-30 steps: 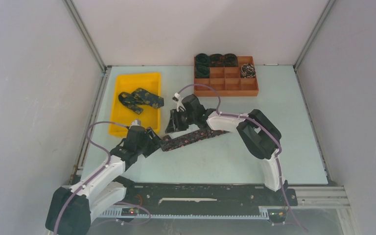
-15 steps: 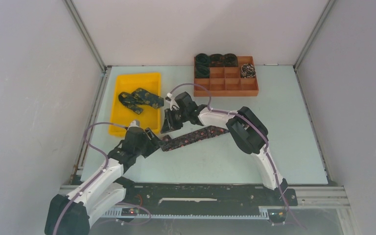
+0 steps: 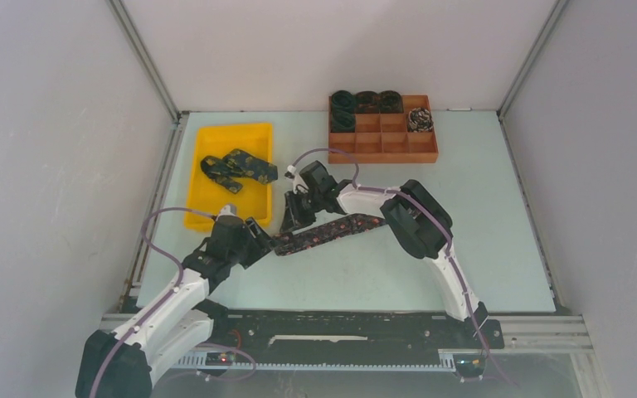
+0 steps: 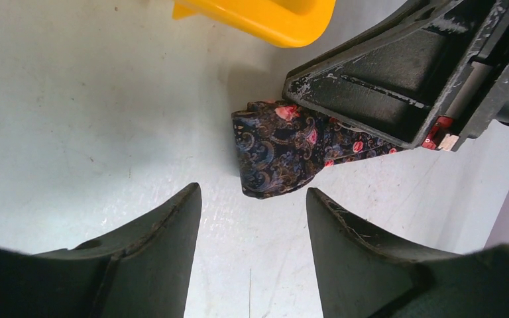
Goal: Roll the ties
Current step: Roll the tie at the center of the board.
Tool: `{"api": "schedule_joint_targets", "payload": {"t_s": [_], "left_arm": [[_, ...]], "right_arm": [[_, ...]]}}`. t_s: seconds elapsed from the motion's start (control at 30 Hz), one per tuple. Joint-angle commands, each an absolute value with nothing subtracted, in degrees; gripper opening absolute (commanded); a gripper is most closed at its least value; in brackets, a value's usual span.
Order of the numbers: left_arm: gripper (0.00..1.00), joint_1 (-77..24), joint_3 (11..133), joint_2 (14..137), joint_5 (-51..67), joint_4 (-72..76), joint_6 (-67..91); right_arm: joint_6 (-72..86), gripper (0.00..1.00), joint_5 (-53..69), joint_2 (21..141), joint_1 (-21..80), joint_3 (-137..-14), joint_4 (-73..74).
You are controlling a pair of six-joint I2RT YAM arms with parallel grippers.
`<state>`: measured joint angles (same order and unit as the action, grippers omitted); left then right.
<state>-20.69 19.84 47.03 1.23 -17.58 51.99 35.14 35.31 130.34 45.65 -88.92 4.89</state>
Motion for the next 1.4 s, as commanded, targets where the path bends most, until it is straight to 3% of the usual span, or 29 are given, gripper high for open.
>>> {"api": "schedule_joint_targets", "payload": {"t_s": [0.0, 0.5, 0.7, 0.83, 1.37], "left_arm": [[0.64, -20.3, 20.0, 46.6, 0.2, -17.2, 50.9], [0.65, -20.3, 20.6, 49.6, 0.7, -14.5, 50.4], [0.66, -20.3, 20.7, 51.1, 1.0, -12.7, 50.6], [0.66, -20.4, 20.7, 51.6, 1.1, -12.2, 50.7], [0.66, -19.6, 20.6, 53.4, 1.5, -10.8, 50.2]], "right_arm": [[35.7, 0.22, 34.9, 127.5, 45.4, -87.9, 4.6], [38.5, 0.2, 34.2, 124.0, 45.4, -86.7, 5.4], [37.0, 0.32, 32.3, 120.8, 45.1, -88.4, 7.6], [36.5, 0.33, 30.7, 118.5, 45.1, -86.8, 8.5], [38.1, 0.24, 29.4, 119.3, 47.7, -81.7, 7.2]]}}
